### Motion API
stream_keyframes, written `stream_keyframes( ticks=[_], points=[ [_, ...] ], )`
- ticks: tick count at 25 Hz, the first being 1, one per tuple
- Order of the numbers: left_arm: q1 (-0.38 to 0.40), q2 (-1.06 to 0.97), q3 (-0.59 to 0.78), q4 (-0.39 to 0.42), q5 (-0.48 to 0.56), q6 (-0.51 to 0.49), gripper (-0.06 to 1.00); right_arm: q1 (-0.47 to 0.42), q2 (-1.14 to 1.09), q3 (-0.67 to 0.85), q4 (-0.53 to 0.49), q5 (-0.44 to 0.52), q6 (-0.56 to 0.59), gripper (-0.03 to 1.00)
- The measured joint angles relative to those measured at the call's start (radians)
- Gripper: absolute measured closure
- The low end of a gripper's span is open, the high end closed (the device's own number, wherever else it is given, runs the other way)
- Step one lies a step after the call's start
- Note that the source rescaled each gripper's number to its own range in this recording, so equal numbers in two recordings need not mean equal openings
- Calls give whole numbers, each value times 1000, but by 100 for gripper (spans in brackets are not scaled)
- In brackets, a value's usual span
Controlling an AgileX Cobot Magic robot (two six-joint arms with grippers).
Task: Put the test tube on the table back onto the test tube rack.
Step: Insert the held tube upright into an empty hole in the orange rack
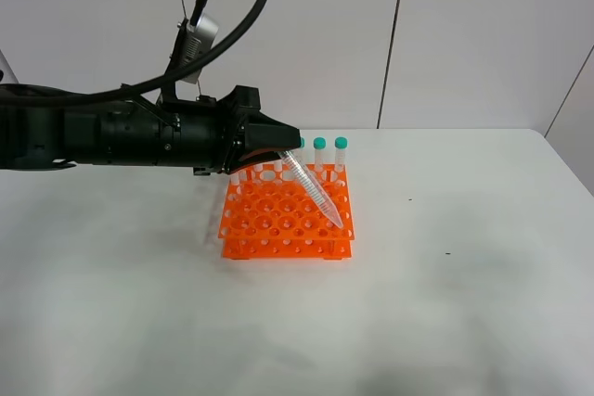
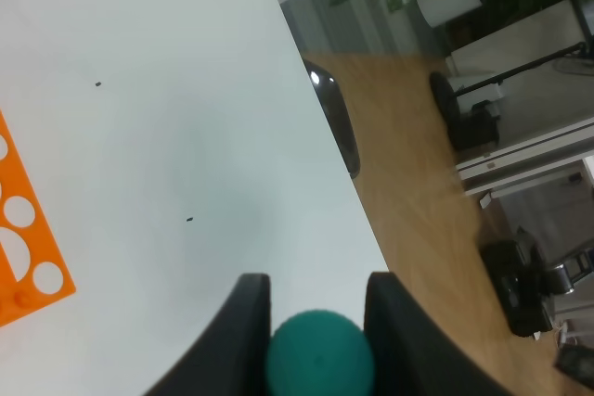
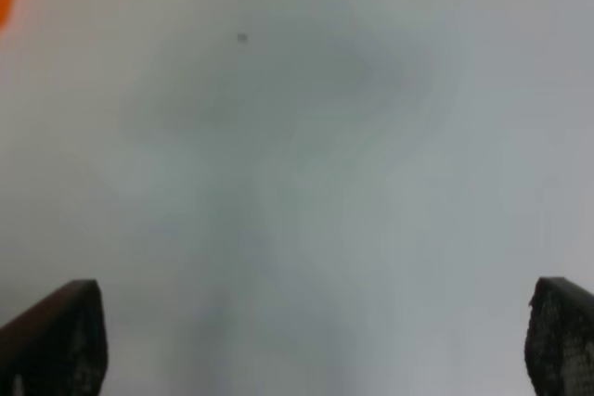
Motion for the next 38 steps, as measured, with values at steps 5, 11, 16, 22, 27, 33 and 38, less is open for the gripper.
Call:
stream_keyframes(
  ticks=[5,11,16,22,27,33,38],
  points=[
    [0,0,0,0,0,0,94,8,-104,3,0,0,0,-3],
    [0,0,0,0,0,0,94,69,-152,3,0,-2,0,-3],
    [0,0,0,0,0,8,94,87,-267,3,1,-2,0,-3],
    [0,-48,0,0,0,15,94,87,-279,3,8,-1,0,-3],
    [0,-159,0,12,-6,20,94,87,-279,3,8,-1,0,-3],
    [0,-314,0,205,-130,22,94,87,-279,3,8,-1,0,-3],
    [0,-420,0,422,-254,7,94,87,-279,3,8,-1,0,-3]
  ],
)
